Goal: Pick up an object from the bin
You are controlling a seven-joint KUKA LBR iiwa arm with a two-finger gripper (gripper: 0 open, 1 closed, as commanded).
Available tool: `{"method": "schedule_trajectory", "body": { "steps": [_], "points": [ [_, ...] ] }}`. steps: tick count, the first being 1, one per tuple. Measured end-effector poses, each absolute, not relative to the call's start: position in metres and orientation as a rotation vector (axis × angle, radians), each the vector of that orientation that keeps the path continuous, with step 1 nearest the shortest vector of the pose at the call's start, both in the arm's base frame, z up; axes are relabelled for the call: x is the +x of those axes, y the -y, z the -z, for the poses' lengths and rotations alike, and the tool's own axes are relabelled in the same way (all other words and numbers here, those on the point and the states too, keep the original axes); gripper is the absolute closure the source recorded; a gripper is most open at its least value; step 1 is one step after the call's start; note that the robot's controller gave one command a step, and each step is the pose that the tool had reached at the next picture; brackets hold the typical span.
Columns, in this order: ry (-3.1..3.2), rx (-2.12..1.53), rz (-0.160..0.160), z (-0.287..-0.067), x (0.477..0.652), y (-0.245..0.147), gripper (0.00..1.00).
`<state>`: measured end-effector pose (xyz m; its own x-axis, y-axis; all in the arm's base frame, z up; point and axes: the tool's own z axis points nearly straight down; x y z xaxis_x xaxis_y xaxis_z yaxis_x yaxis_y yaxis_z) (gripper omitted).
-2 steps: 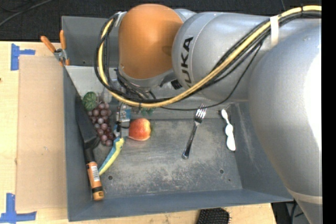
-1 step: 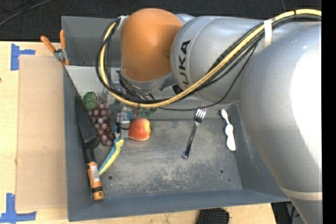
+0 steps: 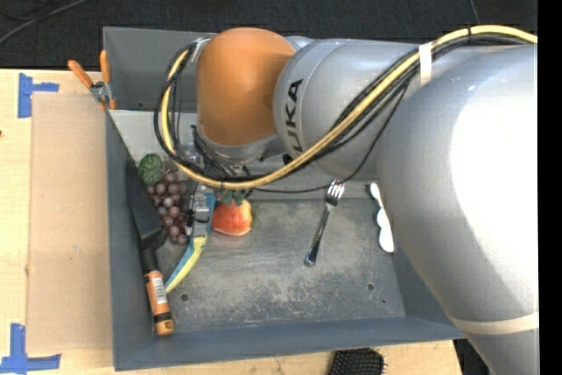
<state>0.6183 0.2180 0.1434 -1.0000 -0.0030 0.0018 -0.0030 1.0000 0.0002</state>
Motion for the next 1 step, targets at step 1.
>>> {"method": "schedule_trajectory", "body": {
  "steps": [1],
  "points": [
    [3.091, 0.569, 0.001, -0.1174, 0.6095, -0.2301, 0.00]
  ]
}}
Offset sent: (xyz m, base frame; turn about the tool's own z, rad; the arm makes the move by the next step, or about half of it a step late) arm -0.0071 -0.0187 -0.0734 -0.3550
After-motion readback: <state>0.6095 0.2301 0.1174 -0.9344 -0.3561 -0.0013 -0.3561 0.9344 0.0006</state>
